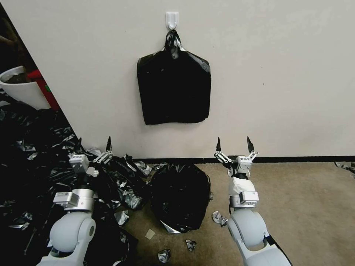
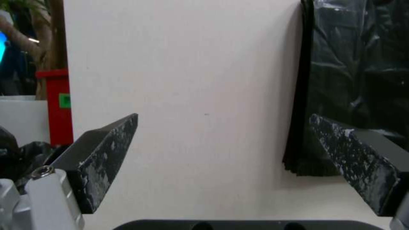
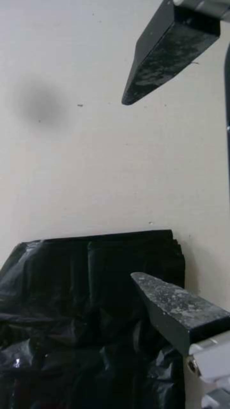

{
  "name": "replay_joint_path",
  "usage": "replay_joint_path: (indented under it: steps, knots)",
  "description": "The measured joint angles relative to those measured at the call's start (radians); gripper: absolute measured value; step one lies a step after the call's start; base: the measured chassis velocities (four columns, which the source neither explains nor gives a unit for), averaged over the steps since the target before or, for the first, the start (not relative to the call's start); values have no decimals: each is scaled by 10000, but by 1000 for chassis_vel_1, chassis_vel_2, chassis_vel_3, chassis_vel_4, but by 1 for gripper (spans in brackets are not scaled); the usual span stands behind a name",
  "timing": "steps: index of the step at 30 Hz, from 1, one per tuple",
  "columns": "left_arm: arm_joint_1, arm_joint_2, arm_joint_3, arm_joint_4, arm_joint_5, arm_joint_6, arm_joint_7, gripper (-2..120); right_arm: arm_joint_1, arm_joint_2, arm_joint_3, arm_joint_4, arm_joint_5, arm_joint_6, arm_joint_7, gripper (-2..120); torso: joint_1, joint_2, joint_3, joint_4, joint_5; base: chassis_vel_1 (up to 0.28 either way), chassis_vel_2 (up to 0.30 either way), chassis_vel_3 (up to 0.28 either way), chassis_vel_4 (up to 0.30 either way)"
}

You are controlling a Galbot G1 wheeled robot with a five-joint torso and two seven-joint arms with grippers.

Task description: Place a trash bag onto the trash bin.

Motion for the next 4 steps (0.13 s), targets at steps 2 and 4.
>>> replay_joint_path:
  steps: [2, 4]
  knots:
    - [0, 0, 1, 1, -1, 1, 0, 100, 0, 0, -1, 0, 0, -1, 0, 100, 0, 0, 0, 0, 0, 0, 0, 0, 0]
    - [0, 0, 2, 3, -3, 3, -2, 100, 2, -2, -3, 0, 1, -3, 0, 100, 0, 0, 0, 0, 0, 0, 0, 0, 0]
